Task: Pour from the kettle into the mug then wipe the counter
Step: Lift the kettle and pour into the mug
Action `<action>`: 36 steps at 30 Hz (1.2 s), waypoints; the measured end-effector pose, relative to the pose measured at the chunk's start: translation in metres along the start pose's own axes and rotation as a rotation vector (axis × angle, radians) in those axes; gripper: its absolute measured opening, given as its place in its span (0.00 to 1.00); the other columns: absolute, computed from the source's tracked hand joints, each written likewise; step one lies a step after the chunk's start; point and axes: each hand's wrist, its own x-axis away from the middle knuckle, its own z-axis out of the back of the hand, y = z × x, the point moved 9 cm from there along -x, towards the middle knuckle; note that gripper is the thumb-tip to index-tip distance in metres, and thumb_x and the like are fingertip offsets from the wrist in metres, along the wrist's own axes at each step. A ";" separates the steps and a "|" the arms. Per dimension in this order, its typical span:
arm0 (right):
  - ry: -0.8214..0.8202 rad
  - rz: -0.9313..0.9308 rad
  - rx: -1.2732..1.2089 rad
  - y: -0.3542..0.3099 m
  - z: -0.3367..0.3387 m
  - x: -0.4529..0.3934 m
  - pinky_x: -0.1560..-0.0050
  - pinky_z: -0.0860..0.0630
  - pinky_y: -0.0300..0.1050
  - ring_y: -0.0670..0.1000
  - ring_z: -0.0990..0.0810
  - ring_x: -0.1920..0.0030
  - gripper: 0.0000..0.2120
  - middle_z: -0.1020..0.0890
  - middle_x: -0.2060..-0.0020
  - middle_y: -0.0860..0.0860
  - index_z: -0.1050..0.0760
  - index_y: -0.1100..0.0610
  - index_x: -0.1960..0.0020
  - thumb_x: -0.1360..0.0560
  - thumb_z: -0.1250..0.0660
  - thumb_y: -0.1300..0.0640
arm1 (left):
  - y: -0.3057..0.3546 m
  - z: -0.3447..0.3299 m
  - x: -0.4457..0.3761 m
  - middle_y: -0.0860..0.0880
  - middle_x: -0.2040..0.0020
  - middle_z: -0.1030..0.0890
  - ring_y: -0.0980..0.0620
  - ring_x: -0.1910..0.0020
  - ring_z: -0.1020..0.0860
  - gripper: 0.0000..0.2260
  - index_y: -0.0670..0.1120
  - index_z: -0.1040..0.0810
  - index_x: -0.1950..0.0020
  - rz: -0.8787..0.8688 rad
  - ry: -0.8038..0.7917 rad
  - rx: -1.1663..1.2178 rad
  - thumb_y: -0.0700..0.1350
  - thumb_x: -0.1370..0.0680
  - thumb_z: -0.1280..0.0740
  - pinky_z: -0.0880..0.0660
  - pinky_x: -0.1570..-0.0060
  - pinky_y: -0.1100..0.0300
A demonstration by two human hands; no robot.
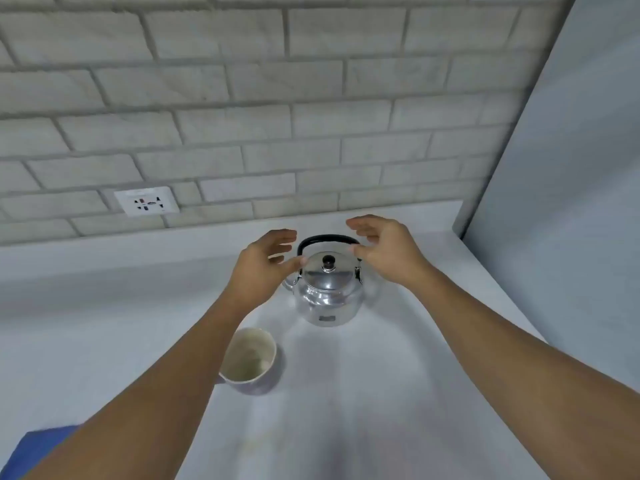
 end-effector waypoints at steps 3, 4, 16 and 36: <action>-0.036 -0.043 0.031 0.016 -0.013 -0.012 0.33 0.26 0.43 0.48 0.20 0.38 0.24 0.18 0.37 0.48 0.22 0.52 0.32 0.27 0.23 0.58 | -0.021 -0.010 -0.016 0.55 0.33 0.19 0.55 0.35 0.20 0.23 0.49 0.23 0.29 0.067 -0.047 0.040 0.42 0.24 0.24 0.24 0.38 0.61; -0.057 -0.059 0.032 0.021 -0.018 -0.014 0.33 0.26 0.43 0.47 0.20 0.38 0.24 0.18 0.36 0.47 0.22 0.52 0.32 0.27 0.23 0.57 | -0.026 -0.012 -0.019 0.54 0.33 0.19 0.53 0.35 0.20 0.23 0.48 0.23 0.28 0.091 -0.051 0.038 0.41 0.23 0.25 0.25 0.37 0.61; -0.086 -0.028 -0.055 0.038 -0.039 -0.036 0.53 0.28 0.32 0.40 0.18 0.55 0.06 0.13 0.57 0.40 0.15 0.45 0.49 0.25 0.25 0.51 | -0.036 -0.015 -0.040 0.51 0.50 0.12 0.53 0.50 0.14 0.12 0.48 0.13 0.43 0.115 0.062 -0.067 0.38 0.24 0.25 0.22 0.41 0.61; 0.110 0.219 -0.146 -0.093 0.022 0.013 0.50 0.25 0.27 0.37 0.16 0.53 0.07 0.13 0.57 0.36 0.16 0.40 0.53 0.25 0.25 0.53 | 0.053 0.061 0.003 0.56 0.36 0.18 0.57 0.39 0.18 0.18 0.53 0.19 0.35 -0.177 -0.019 0.099 0.40 0.23 0.25 0.21 0.41 0.59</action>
